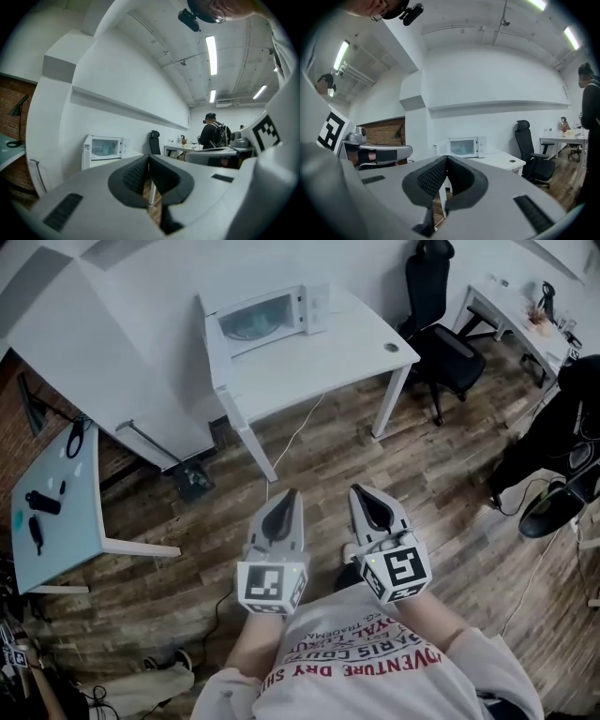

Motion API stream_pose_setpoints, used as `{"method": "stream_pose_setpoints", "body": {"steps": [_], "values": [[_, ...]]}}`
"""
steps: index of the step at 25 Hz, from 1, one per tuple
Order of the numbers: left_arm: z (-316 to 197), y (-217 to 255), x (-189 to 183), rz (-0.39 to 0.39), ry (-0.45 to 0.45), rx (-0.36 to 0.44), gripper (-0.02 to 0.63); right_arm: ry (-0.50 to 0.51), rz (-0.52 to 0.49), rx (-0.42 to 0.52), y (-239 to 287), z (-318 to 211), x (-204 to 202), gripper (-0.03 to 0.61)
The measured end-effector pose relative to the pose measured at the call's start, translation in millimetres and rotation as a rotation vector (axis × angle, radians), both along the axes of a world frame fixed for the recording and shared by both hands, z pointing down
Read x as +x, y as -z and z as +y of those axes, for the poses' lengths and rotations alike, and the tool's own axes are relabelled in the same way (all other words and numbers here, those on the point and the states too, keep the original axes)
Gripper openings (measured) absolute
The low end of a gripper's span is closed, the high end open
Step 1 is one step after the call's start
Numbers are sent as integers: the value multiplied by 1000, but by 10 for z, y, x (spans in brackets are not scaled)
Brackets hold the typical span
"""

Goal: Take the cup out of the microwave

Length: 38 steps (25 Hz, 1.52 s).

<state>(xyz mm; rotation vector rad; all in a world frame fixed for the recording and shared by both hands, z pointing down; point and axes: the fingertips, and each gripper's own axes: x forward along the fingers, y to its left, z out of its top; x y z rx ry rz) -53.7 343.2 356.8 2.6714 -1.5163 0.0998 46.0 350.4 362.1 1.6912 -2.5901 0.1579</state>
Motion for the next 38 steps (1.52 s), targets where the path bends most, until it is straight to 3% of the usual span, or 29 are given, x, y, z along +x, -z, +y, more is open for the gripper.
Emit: {"method": "stream_pose_setpoints", "body": {"steps": [10, 16, 22, 34, 38], "values": [[-1125, 112, 500, 32, 126, -3, 8, 132, 27, 9, 101, -1227, 538, 11], [-1633, 87, 680, 20, 142, -15, 8, 136, 14, -15, 51, -1812, 776, 11], [-2246, -43, 618, 21, 158, -41, 8, 150, 23, -24, -43, -2368, 704, 11], [-3816, 72, 231, 21, 90, -26, 8, 85, 20, -29, 11, -3820, 296, 11], [-4222, 68, 82, -29, 84, -2, 8, 82, 37, -15, 30, -4235, 97, 11]]}}
